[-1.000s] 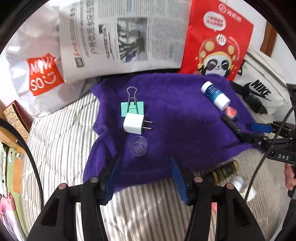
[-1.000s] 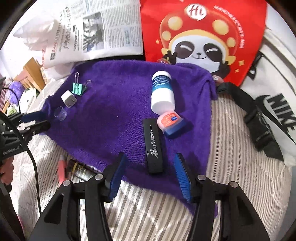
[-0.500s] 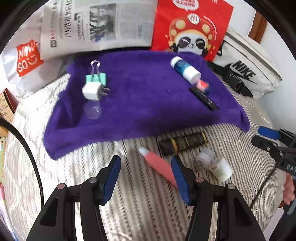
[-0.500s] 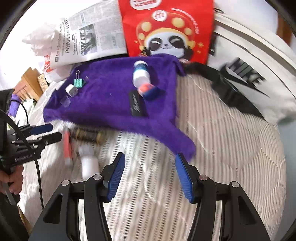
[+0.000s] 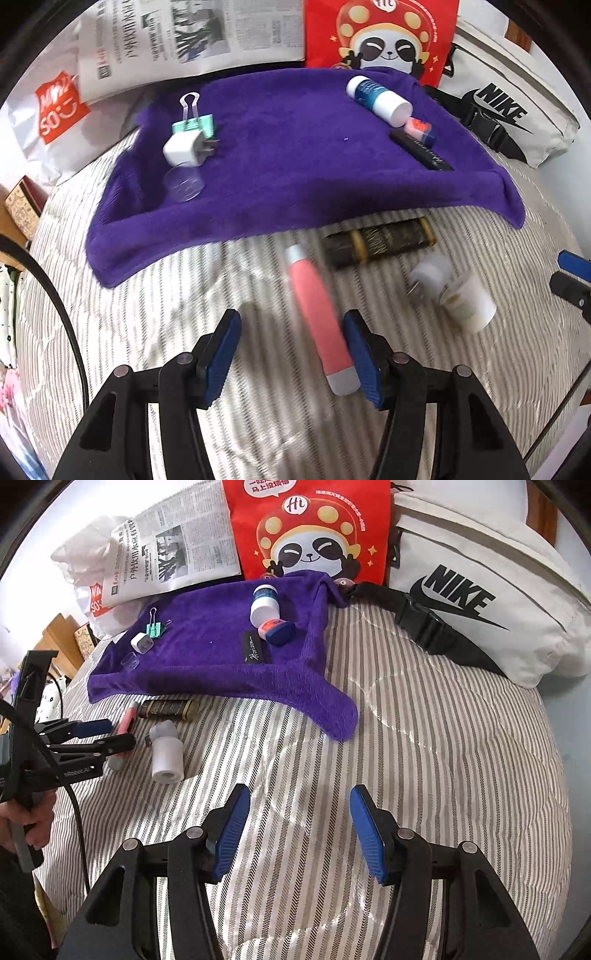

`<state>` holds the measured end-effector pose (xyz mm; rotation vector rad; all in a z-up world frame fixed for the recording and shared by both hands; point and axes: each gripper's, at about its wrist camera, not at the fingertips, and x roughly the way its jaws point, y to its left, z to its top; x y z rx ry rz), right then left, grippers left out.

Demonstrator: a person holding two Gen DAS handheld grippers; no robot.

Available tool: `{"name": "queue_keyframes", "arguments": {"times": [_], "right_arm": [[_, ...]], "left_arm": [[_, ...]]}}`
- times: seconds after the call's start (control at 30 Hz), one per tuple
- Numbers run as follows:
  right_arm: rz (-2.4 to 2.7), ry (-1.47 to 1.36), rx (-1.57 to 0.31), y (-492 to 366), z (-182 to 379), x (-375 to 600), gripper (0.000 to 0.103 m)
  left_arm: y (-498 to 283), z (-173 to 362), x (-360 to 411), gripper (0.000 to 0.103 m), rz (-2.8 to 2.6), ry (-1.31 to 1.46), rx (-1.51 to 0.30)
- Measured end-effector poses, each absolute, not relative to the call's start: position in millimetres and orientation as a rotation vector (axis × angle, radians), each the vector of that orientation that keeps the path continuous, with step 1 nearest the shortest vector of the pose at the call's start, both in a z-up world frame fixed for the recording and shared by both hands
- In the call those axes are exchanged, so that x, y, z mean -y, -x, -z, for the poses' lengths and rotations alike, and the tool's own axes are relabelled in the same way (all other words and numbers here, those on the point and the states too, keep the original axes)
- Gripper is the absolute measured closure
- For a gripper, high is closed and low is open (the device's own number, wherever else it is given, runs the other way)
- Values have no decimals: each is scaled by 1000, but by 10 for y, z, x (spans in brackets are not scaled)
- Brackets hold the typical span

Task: Organize rigid objects
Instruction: 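Grasp the pink marker beside the towel with the left tool, then lift the pink marker with the left tool while the right tool grasps the white tape roll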

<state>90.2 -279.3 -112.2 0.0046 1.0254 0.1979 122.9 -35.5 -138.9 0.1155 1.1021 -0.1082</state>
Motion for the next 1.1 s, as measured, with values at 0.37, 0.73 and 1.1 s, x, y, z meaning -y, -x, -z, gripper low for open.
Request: {"name": "queue_keyframes", "arguments": {"times": [0.37, 0.73, 1.1], "right_arm": [[-227, -14, -1041, -856, 1240, 2701, 47], [-315, -32, -1039, -849, 1262, 2452, 47], [-395, 30, -1003, -850, 1268, 1967, 47]], "left_arm": [[-1238, 1380, 402, 72, 146, -115, -1052], [-1203, 1366, 302, 86, 166, -88, -1040], [-1119, 1352, -322, 86, 4, -86, -1031]]}}
